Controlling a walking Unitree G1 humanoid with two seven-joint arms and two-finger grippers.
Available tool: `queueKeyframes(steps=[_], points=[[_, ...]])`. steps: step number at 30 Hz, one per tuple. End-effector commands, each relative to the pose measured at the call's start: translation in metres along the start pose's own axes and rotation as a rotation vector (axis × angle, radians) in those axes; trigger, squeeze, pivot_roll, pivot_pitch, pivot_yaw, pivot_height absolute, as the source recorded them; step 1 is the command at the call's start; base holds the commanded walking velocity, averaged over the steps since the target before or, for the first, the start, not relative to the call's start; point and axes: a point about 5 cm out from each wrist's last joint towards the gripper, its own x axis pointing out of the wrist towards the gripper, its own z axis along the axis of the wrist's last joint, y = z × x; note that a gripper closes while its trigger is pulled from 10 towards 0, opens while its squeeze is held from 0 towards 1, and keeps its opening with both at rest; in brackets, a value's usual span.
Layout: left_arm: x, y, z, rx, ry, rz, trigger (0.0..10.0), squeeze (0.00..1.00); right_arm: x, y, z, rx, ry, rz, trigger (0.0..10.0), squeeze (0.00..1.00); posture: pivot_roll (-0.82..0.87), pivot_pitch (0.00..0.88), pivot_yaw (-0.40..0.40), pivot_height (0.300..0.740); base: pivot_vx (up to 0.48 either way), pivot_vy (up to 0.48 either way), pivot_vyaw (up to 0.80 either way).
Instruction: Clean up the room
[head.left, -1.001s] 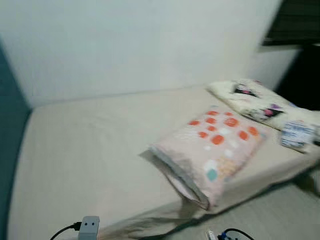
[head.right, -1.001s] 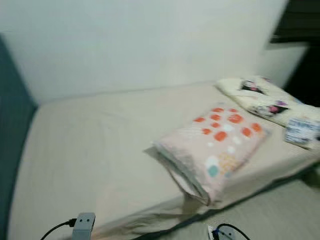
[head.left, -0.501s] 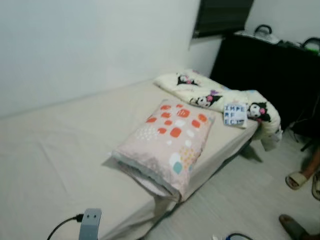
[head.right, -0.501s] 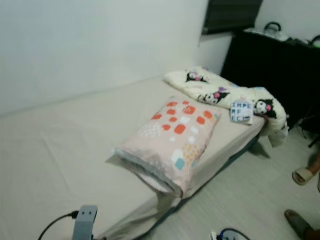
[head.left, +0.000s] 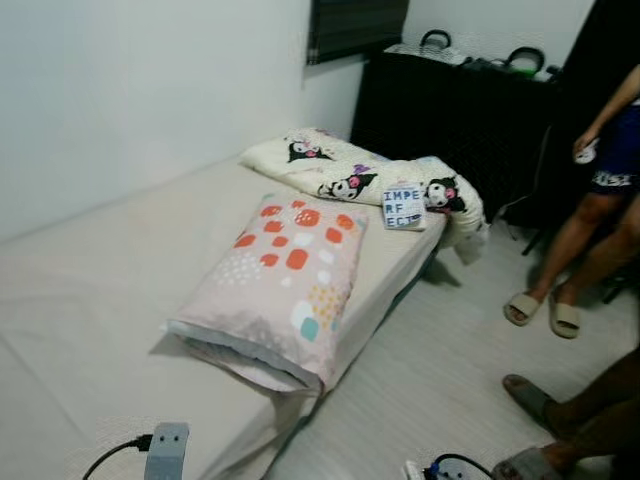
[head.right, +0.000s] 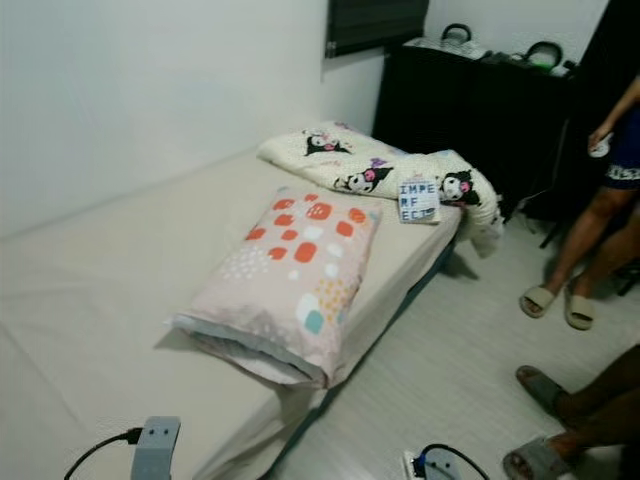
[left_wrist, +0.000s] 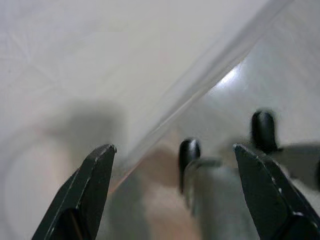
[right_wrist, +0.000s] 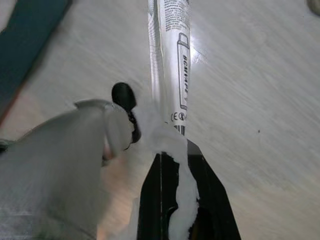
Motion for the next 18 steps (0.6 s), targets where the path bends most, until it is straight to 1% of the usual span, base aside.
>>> queueKeyframes(steps=[1,6,9,11,15,18], points=[[0.000,0.001,0.004,0.013,-0.012,0.009,10.0,0.00,-0.001,-0.005,-0.004,-0.002,0.018,-0.011,10.0,0.00,0.05,0.000,-0.065,0.740,0.000,0.000,-0.77],[0.000,0.001,0.003,0.032,-0.012,0.028,10.0,0.00,-0.006,-0.027,-0.012,-0.004,0.032,-0.036,10.0,0.00,0.04,0.000,-0.074,0.740,0.000,0.000,-0.77],[0.000,0.001,0.003,0.032,-0.012,0.029,10.0,0.00,-0.007,-0.030,-0.013,-0.005,0.034,-0.039,10.0,0.00,0.04,0.000,-0.074,0.740,0.000,0.000,-0.77],[0.000,0.002,0.004,0.029,-0.013,0.025,10.0,0.00,-0.009,-0.037,-0.015,-0.011,0.040,-0.049,10.0,0.00,0.04,0.000,-0.076,0.740,0.000,0.000,-0.77],[0.000,0.002,0.004,0.047,-0.012,0.016,10.0,0.00,-0.010,-0.040,-0.016,-0.015,0.042,-0.055,10.0,0.00,0.04,0.000,-0.076,0.740,0.000,0.000,-0.77],[0.000,0.002,0.003,0.061,-0.006,0.013,10.0,0.00,-0.008,-0.036,-0.011,-0.019,0.035,-0.051,10.0,0.00,0.04,0.000,-0.079,0.740,0.000,0.000,-0.77]])
